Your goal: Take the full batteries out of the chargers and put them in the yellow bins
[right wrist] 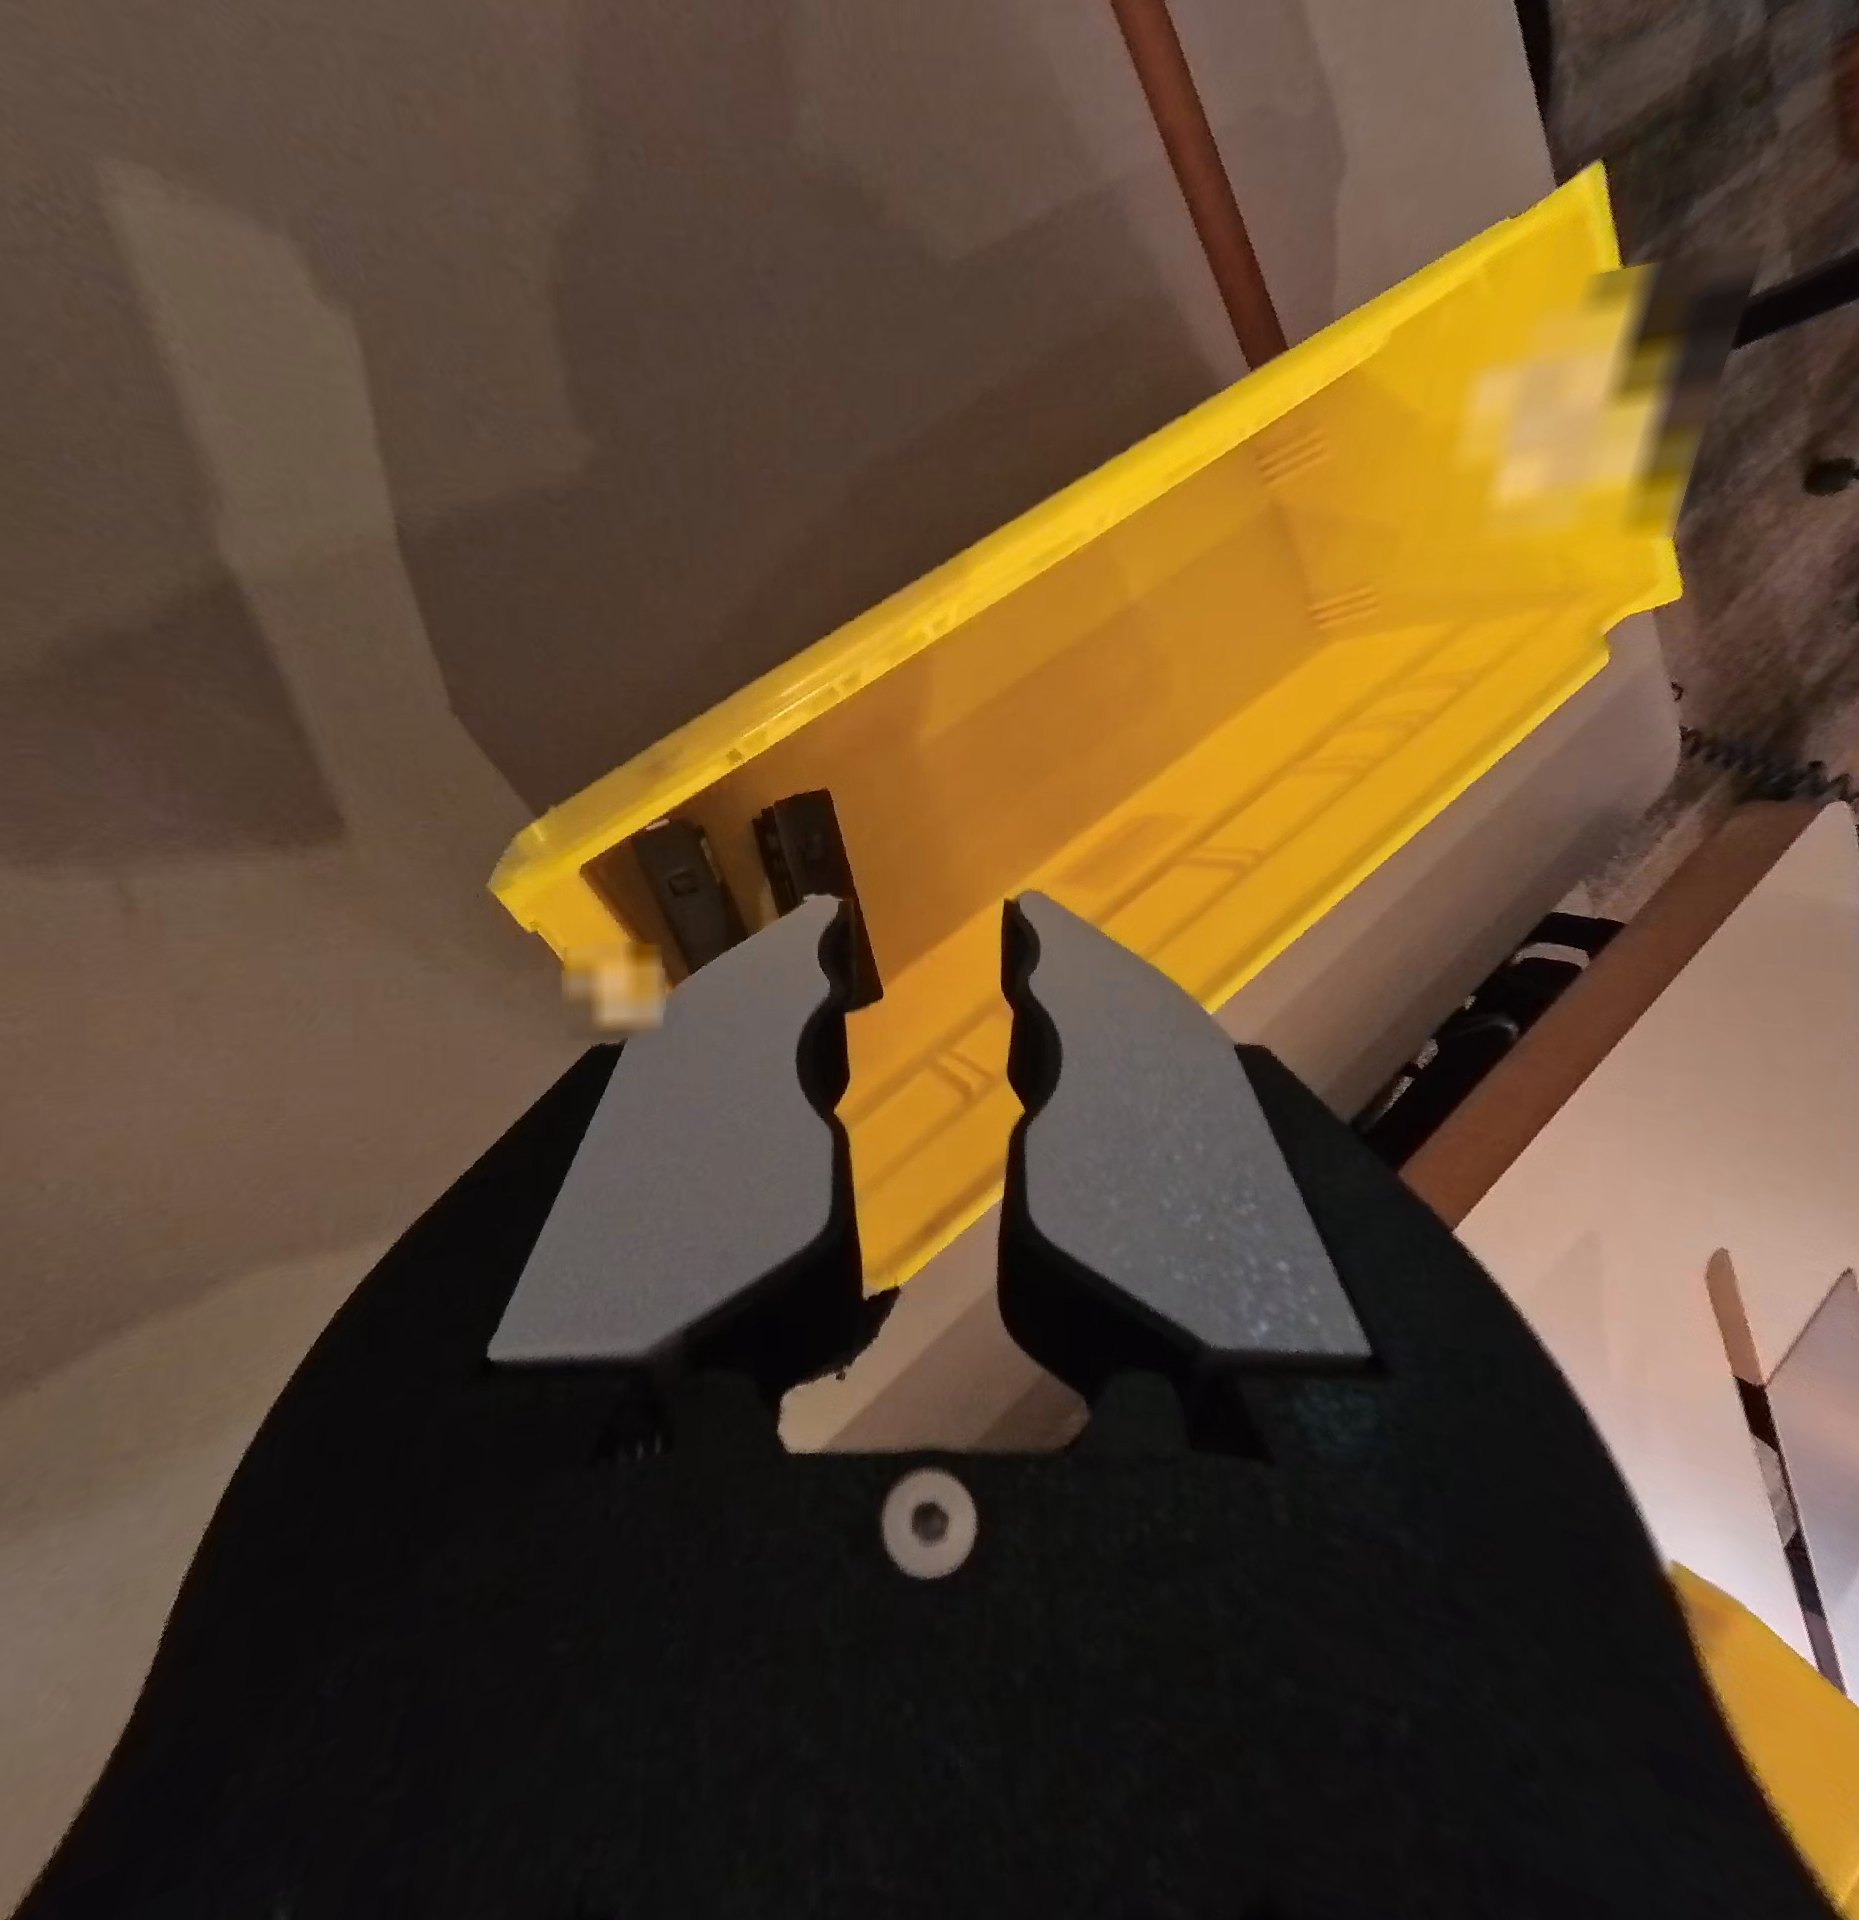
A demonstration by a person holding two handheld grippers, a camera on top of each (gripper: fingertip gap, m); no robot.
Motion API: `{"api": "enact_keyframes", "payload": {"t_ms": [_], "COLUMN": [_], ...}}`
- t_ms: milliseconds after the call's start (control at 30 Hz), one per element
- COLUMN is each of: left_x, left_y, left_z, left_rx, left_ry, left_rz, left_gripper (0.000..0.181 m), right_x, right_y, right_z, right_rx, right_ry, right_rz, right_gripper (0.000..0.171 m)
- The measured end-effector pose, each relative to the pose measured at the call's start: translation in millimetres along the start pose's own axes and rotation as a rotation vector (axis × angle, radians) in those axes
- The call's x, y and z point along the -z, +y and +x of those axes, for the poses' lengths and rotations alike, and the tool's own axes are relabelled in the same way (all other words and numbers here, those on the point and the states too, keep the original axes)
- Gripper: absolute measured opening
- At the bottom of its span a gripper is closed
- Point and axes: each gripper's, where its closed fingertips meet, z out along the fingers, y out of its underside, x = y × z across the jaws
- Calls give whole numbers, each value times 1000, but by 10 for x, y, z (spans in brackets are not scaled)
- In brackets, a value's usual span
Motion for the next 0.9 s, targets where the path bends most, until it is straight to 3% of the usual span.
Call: {"api": "enact_keyframes", "payload": {"t_ms": [133, 200, 333, 433, 600, 800, 900], "left_x": [250, 439, 604, 400, -206, -695, -784], "left_y": [127, 157, -250, -558, -737, -799, -958], "left_z": [-32, -120, 169, 568, 945, 859, 786], "left_rx": [27, 30, 83, 100, 94, 147, 190], "left_ry": [-90, -222, -310, -305, -317, -353, -349], "left_rz": [-17, -9, 213, 313, 254, 140, 166], "left_gripper": [58, 49, 50, 59, 80, 91, 89], "right_x": [12, 23, 34, 29, 10, -9, -20], "right_y": [24, 33, 55, 62, 43, -5, -13], "right_z": [2, 8, -1, -21, -49, -56, -61], "right_rx": [-3, -6, -11, -9, -10, -9, -6], "right_ry": [2, 6, 8, 8, 7, 12, 12], "right_rz": [3, 10, 17, 16, 21, 33, 33], "right_gripper": [26, 26, 26, 26, 26, 26, 26]}}
